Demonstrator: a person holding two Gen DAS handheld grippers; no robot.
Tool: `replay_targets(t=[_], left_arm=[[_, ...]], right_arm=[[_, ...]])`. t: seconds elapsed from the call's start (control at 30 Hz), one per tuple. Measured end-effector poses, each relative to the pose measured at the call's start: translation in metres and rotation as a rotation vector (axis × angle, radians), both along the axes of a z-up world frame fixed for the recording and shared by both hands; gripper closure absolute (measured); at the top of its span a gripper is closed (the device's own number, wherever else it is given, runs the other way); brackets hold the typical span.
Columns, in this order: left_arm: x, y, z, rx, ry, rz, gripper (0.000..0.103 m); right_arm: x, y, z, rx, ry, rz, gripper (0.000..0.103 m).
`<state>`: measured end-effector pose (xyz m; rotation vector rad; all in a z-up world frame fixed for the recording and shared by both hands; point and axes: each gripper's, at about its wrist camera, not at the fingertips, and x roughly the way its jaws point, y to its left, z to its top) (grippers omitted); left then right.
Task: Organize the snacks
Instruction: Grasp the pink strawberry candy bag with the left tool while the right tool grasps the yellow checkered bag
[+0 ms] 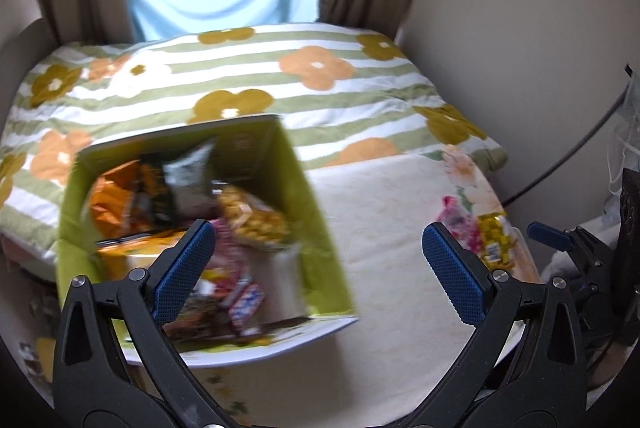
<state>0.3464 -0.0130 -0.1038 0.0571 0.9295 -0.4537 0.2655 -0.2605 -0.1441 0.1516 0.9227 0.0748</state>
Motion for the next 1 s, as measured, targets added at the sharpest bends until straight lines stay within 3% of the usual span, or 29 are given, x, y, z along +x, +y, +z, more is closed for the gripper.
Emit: replay_targets(t=[0.2,0.47,0.8,1.0], left_arm=[[-0.005,-0.083,-0.019,0.004,0.055,-0.106,0.0],[-0.003,-0.168,-0.057,0.018,0.128,-0.164,0.0],[0.006,-0.215,-0.125,0.081,0.221,-0.229,0.001],[0.016,-0.234,-0.164,0.137,0.238,-0.3,0.001]], right_arm=[[-0.023,-0.074,-0.017,0.01,0.051,-0.088,0.0],[-0.034,-0.141,-0.054,0.041,0.108,-0.145,0.0],[-0.028,-0.165,-0.111,0.063,0.184,-0.221,0.0],[-0.015,-0.161,-0.138,0.021,0.21,-0.239,0.019]])
